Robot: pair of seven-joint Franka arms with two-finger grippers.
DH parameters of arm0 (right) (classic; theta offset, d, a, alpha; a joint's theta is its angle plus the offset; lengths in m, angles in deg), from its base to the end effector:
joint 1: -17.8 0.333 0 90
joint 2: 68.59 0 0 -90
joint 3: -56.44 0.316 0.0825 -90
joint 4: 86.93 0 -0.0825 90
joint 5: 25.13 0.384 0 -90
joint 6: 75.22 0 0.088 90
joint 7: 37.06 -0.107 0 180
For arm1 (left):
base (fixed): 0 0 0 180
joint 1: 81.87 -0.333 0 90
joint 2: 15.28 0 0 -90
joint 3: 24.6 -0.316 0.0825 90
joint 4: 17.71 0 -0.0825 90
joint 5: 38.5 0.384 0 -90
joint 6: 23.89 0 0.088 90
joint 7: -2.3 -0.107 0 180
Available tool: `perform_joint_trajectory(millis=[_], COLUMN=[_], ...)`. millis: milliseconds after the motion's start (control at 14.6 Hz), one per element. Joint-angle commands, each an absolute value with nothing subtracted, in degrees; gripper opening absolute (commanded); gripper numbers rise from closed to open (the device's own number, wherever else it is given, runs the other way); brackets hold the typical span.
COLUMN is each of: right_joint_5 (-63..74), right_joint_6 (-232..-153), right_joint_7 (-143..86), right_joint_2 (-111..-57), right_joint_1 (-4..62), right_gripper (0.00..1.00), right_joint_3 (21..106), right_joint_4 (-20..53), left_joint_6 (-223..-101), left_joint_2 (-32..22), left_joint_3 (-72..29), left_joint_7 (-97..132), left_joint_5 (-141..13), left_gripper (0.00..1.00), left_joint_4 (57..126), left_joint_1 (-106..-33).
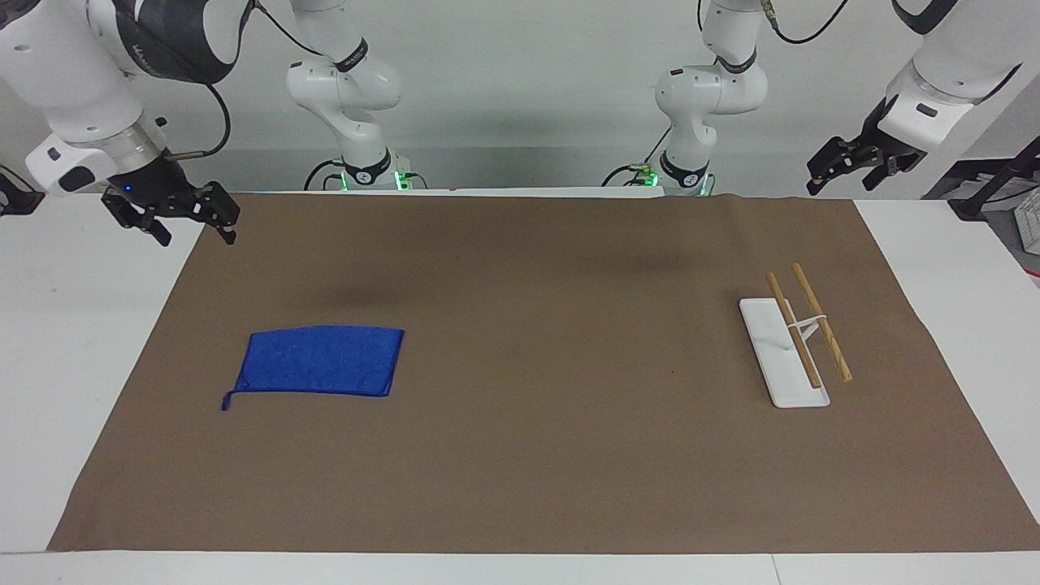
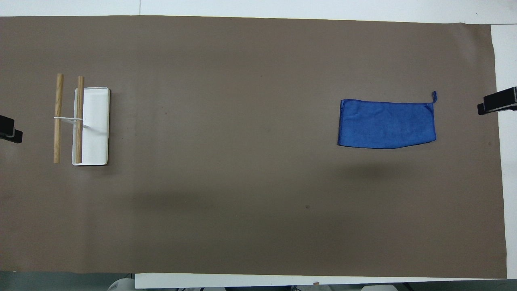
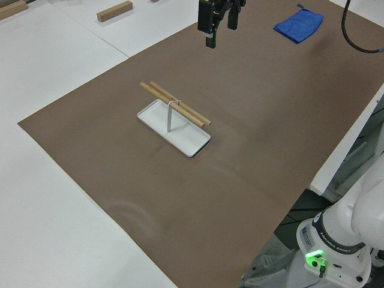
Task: Right arm passes towel to left arm to hang
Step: 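Move the right gripper down toward the blue towel's near end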
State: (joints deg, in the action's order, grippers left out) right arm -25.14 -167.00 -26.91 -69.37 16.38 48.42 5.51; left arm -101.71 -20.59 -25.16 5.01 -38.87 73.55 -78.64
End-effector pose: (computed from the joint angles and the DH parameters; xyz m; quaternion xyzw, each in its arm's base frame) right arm 0.5526 -0.0914 0.5995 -0.9999 -0.0062 0.0125 0.0011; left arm 0.5015 -0.0239 0.6463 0.9975 -0.0002 -0.0710 0.0003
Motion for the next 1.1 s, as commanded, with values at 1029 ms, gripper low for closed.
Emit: perform_joint_trajectory(millis=[1029], right_joint_5=[-24.96], right_joint_6=[-209.96], right_joint_7=[-25.55], right_joint_2=[-75.09], right_joint_1=[14.46], right_gripper=[1.00], right_joint_3=[51.78], right_joint_4=[35.94], left_joint_6=[-101.23], left_joint_2=[-21.70], left_joint_3=[-25.12], left_joint_7=[4.76], left_joint_5=[-38.94], left_gripper=[1.00], left_joint_4=[74.66], left_joint_1=[-78.96])
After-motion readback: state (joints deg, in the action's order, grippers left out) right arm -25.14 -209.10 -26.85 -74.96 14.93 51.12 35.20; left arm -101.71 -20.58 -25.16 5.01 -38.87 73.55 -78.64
